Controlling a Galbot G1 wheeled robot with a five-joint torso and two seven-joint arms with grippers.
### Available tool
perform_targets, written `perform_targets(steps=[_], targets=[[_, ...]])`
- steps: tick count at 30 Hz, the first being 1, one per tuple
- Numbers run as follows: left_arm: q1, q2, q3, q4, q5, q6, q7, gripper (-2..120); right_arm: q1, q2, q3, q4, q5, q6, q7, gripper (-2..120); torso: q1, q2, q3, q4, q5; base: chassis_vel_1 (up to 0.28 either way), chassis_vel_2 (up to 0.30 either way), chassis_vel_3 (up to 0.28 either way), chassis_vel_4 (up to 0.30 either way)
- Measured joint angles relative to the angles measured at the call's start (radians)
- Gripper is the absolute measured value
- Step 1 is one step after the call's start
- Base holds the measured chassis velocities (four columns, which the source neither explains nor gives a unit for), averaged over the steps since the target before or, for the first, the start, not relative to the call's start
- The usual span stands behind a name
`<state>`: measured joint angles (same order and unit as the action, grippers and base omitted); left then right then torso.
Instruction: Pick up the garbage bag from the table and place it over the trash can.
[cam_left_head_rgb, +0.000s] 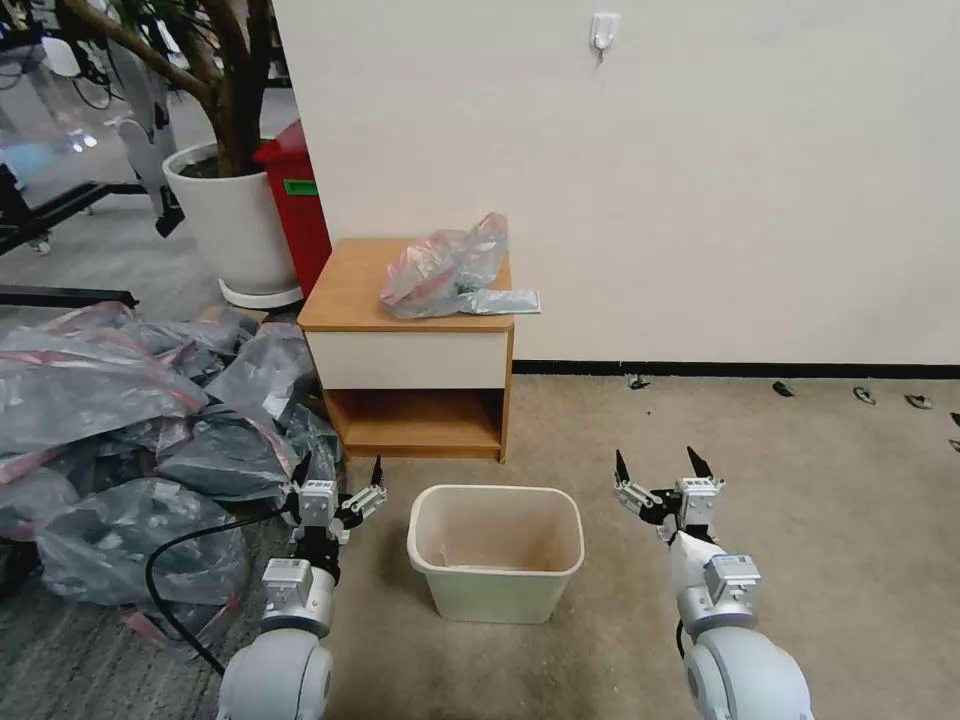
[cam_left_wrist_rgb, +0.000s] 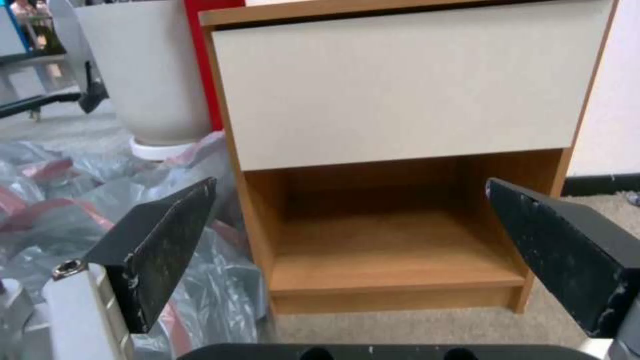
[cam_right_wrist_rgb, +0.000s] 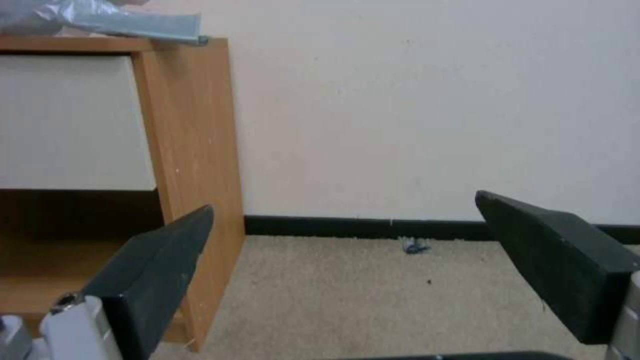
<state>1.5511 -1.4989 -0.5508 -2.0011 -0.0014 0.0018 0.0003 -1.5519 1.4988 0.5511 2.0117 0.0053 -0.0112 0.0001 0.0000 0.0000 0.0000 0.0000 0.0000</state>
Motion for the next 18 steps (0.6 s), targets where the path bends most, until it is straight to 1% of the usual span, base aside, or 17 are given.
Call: perform_targets(steps=[1,2,3,5,6,8,9,11,12,13,14,15,17,18], targets=[[0.011,0.010,-0.010,-0.021,-0.025,0.016,0.000,100,-0.007,-0.004,0.006,0.037,0.018,-0.038,0.005,100,0.000,0.000,0.000,-0.0001,-0.0003,0.000,0.000,0.000,0.000],[0.015,0.014,-0.015,-0.031,-0.036,0.022,-0.001,100,-0.009,-0.005,0.008,0.046,0.022,-0.047,0.006,100,0.000,0.000,0.000,-0.0001,-0.0003,0.000,0.000,0.000,0.000],[0.034,0.033,-0.036,-0.072,-0.077,0.049,-0.007,100,-0.019,-0.011,0.016,0.094,0.045,-0.096,0.014,100,0.000,0.000,0.000,0.0000,0.0000,0.000,0.000,0.000,0.000],[0.038,0.037,-0.037,-0.081,-0.078,0.049,-0.007,100,-0.018,-0.010,0.016,0.106,0.045,-0.096,0.015,100,0.000,0.000,0.000,0.0003,0.0004,0.000,0.000,0.000,0.000],[0.044,0.041,-0.039,-0.090,-0.088,0.053,-0.006,100,-0.021,-0.010,0.015,0.114,0.049,-0.102,0.016,100,0.000,0.000,0.000,0.0003,-0.0007,0.000,0.000,0.000,0.000],[0.081,0.079,-0.080,-0.163,-0.164,0.095,-0.020,100,-0.042,-0.016,0.018,0.193,0.091,-0.175,0.038,100,0.000,0.000,0.000,-0.0001,0.0005,0.000,0.000,0.000,0.000],[0.081,0.079,-0.080,-0.163,-0.164,0.095,-0.020,100,-0.042,-0.016,0.018,0.193,0.091,-0.175,0.038,100,0.000,0.000,0.000,-0.0001,0.0005,0.000,0.000,0.000,0.000],[0.114,0.111,-0.113,-0.222,-0.230,0.130,-0.032,100,-0.056,-0.023,0.008,0.235,0.133,-0.190,0.058,100,0.000,0.000,0.000,0.0001,-0.0008,0.000,0.000,0.000,0.000],[0.129,0.130,-0.120,-0.238,-0.254,0.104,-0.036,100,-0.056,-0.024,0.000,0.238,0.146,-0.184,0.062,100,0.000,0.000,0.000,0.0005,0.0002,0.000,0.000,0.000,0.000],[0.129,0.130,-0.120,-0.238,-0.254,0.104,-0.036,100,-0.056,-0.024,0.000,0.238,0.146,-0.184,0.062,100,0.000,0.000,0.000,0.0005,0.0002,0.000,0.000,0.000,0.000],[0.140,0.146,-0.118,-0.225,-0.269,0.056,-0.037,100,-0.055,-0.026,-0.008,0.234,0.158,-0.172,0.065,100,0.000,0.000,0.000,0.0000,0.0009,0.000,0.000,0.000,0.000],[0.144,0.151,-0.115,-0.215,-0.271,0.038,-0.037,100,-0.051,-0.027,-0.010,0.230,0.162,-0.164,0.066,100,0.000,0.000,0.000,0.0003,-0.0010,0.000,0.000,0.000,0.000],[0.146,0.154,-0.115,-0.207,-0.271,0.024,-0.037,100,-0.048,-0.029,-0.012,0.225,0.166,-0.156,0.066,100,0.000,0.000,0.000,0.0000,-0.0011,0.000,0.000,0.000,0.000],[0.149,0.158,-0.115,-0.197,-0.270,0.005,-0.037,100,-0.041,-0.032,-0.015,0.217,0.170,-0.141,0.065,100,0.000,0.000,0.000,0.0000,0.0005,0.000,0.000,0.000,0.000]])
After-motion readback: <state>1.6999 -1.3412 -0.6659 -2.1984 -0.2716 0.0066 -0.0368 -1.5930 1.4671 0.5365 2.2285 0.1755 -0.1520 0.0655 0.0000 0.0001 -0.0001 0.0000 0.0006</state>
